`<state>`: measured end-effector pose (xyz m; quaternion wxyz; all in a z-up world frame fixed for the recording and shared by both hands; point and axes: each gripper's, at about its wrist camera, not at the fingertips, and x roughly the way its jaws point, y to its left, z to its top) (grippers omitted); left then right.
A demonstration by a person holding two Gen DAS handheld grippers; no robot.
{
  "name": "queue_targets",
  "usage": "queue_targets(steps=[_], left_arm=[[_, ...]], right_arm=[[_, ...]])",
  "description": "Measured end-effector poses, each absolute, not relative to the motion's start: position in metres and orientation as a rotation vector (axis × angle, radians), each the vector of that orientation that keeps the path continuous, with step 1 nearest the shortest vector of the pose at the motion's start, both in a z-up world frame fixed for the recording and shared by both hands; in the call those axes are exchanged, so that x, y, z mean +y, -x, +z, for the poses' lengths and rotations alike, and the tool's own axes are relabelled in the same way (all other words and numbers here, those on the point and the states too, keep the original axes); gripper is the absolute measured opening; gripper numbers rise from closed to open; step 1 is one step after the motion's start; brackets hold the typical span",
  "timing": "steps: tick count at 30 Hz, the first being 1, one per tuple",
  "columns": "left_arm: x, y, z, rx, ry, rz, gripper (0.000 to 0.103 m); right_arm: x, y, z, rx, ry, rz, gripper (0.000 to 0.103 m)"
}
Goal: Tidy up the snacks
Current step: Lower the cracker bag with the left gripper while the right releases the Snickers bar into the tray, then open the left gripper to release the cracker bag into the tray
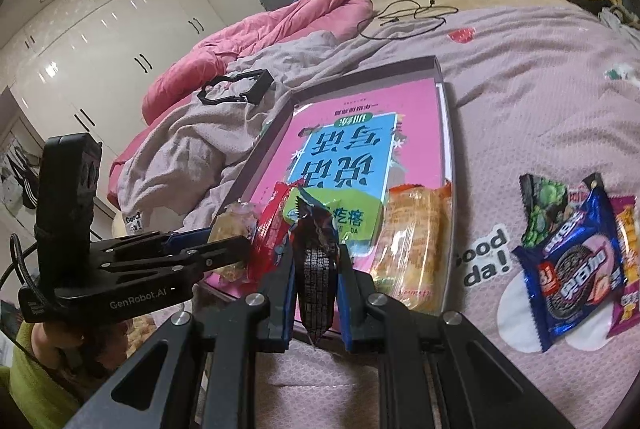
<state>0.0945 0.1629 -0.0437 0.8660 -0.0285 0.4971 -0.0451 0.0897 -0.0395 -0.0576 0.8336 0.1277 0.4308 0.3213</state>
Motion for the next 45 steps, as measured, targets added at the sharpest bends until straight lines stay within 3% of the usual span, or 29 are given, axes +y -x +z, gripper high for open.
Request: queue_targets(steps=[19,45], left_arm=[[0.1639,-0.0951,-0.045,1.046,0.062,-0.097,0.039],[0.1657,-0.0946,-0.0415,1.048,0.064,-0.083,0.042]], right_arm=[[-0.045,-0.0879,-0.0618,0.94,-0.204,0.598,0.022],[-0.0448,-0.0811,-0.0546,0.904,-0.123,0.554,0.039]])
